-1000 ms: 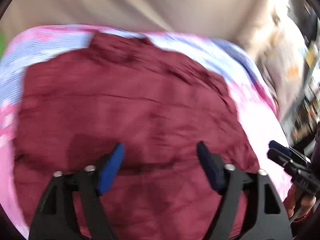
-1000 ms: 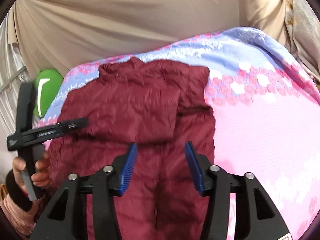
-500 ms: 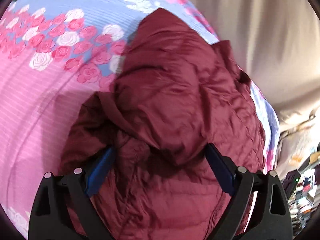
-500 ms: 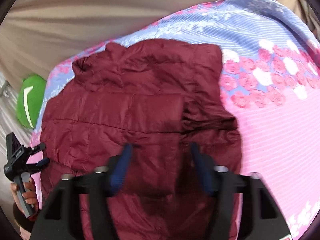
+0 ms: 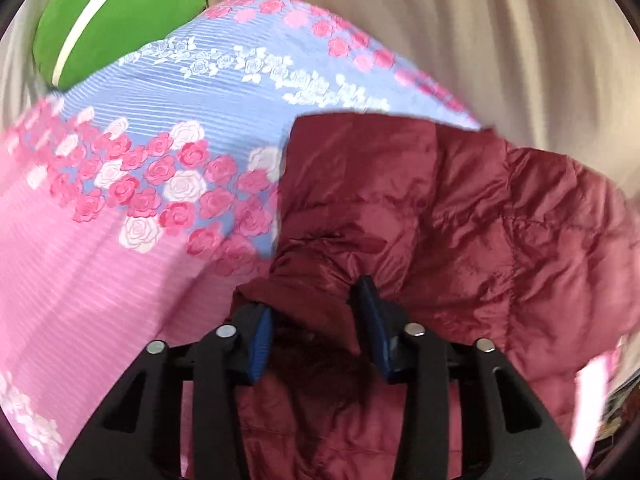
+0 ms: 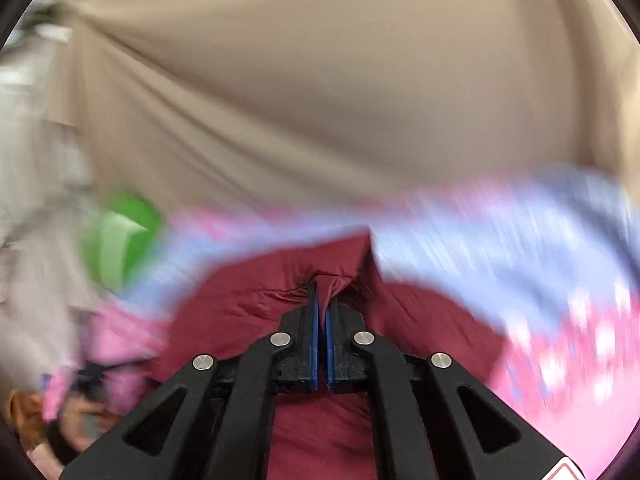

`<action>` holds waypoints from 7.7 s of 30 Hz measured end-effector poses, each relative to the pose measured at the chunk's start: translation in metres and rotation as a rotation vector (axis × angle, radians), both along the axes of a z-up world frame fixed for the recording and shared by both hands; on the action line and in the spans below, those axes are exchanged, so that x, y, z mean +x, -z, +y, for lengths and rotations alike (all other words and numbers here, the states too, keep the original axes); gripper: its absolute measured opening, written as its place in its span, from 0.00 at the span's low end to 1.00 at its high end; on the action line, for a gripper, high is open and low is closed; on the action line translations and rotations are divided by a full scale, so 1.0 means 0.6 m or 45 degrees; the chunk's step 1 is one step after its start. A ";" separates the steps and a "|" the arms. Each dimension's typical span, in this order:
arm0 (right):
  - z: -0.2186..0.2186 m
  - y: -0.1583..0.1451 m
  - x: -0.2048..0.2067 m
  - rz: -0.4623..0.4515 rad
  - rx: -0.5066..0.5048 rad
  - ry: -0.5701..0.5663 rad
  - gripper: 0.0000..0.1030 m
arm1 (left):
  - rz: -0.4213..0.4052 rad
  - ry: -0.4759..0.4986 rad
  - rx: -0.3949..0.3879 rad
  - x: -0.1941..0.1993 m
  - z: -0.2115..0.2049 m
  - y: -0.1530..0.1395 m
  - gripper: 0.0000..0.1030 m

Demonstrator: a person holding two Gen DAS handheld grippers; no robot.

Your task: Fold large clothes

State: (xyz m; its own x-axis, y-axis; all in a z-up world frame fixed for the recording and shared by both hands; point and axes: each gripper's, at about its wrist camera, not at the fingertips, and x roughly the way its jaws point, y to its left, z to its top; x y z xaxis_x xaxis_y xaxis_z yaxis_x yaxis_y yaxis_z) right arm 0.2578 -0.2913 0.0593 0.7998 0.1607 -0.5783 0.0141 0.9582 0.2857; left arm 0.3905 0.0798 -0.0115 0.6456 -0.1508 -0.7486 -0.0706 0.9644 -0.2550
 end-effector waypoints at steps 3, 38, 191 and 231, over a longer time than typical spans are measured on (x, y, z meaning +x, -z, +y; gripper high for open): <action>-0.040 0.155 0.049 0.351 0.010 0.083 0.01 | 0.039 0.030 0.047 0.000 -0.006 0.022 0.37; 0.450 0.174 0.079 0.329 -0.134 -0.721 0.10 | 0.219 0.061 0.296 0.253 -0.004 0.031 0.76; 0.047 -0.130 -0.858 -1.076 0.275 -0.008 0.03 | -0.798 0.472 -0.368 -0.726 0.240 -0.366 0.02; 0.299 0.149 -0.345 0.099 -0.073 -0.365 0.19 | -0.123 0.690 0.385 -0.430 -0.194 -0.045 0.70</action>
State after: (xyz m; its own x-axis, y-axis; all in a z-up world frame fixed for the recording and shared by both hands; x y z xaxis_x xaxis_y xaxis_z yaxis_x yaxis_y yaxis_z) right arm 0.0509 -0.1119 -0.0298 0.6796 0.3392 -0.6505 -0.2399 0.9407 0.2399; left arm 0.1322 -0.0367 0.0155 0.6038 -0.2660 -0.7515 0.4582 0.8872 0.0541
